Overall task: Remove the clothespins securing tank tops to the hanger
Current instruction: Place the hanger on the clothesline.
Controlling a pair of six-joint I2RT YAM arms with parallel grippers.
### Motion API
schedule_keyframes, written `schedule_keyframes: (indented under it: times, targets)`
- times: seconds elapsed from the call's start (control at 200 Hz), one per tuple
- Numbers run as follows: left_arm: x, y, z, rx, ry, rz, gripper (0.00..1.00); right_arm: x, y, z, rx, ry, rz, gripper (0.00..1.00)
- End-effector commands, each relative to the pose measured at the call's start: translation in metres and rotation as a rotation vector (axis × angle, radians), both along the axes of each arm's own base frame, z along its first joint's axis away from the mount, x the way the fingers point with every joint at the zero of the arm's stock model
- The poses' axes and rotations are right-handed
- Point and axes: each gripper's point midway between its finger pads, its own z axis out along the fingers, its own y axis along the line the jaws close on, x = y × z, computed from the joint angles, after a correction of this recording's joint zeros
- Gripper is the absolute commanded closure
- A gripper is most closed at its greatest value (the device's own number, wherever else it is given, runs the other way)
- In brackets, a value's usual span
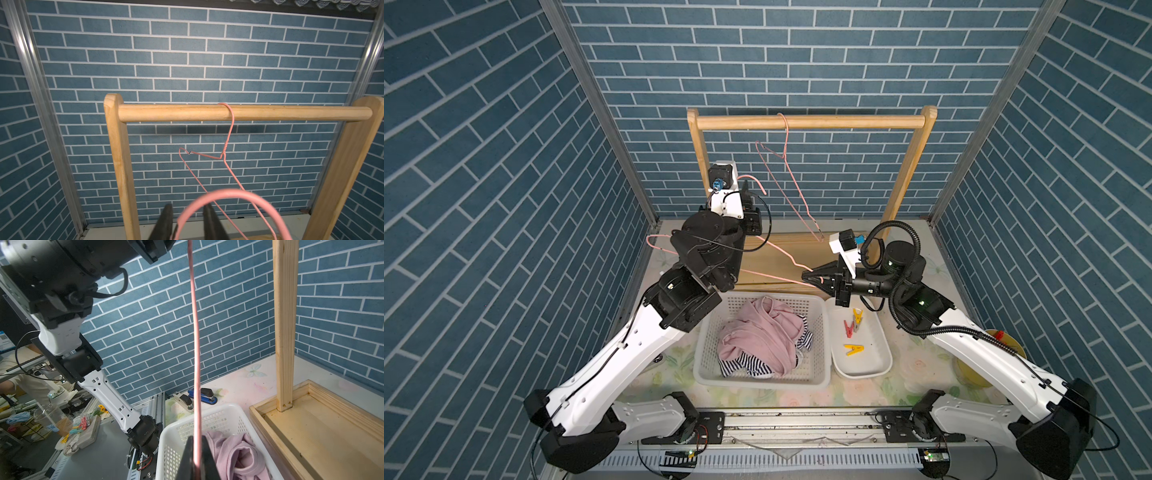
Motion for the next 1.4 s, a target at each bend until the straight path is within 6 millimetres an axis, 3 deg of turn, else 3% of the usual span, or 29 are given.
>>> schedule_keyframes:
  times: [0.0,0.08,0.265,0.39,0.52,0.66,0.74,0.875,1.065,1.17,1.31,1.395]
  targets:
    - [-0.016,-0.013,-0.002,0.009,-0.016,-0.185,0.18,-0.008,-0.019,0.017,0.026,-0.090,0.009,1.00]
    - [-0.022,-0.007,-0.008,0.054,-0.005,-0.195,0.01,-0.006,-0.032,0.017,0.017,-0.084,0.005,1.00]
    - [-0.036,0.016,-0.027,0.131,0.027,-0.215,0.01,-0.012,-0.053,0.008,-0.054,-0.069,0.043,1.00]
    - [-0.059,0.007,-0.045,0.259,0.025,-0.380,0.01,-0.022,-0.067,0.002,-0.098,-0.033,0.107,1.00]
    - [-0.091,-0.014,-0.069,0.402,0.048,-0.631,0.01,-0.028,-0.081,0.006,-0.090,-0.020,0.161,1.00]
    - [-0.094,-0.013,-0.080,0.389,0.155,-0.760,0.01,-0.030,-0.091,0.009,-0.066,-0.023,0.214,1.00]
    - [-0.087,-0.006,-0.086,0.335,0.210,-0.797,0.01,-0.025,-0.097,0.010,-0.062,-0.018,0.221,1.00]
    - [-0.081,-0.004,-0.092,0.277,0.248,-0.894,0.04,-0.022,-0.105,0.014,-0.035,-0.017,0.222,1.00]
    - [-0.111,-0.020,-0.092,0.278,0.241,-1.137,0.14,-0.020,-0.112,0.016,-0.028,-0.034,0.196,1.00]
    - [-0.113,-0.020,-0.098,0.282,0.277,-1.161,0.19,-0.016,-0.113,0.016,-0.027,-0.035,0.189,1.00]
    - [-0.105,-0.021,-0.106,0.275,0.320,-1.164,0.42,-0.010,-0.114,0.014,-0.035,-0.025,0.174,1.00]
    - [-0.098,-0.021,-0.110,0.272,0.339,-1.147,0.47,-0.006,-0.114,0.013,-0.041,-0.022,0.166,1.00]
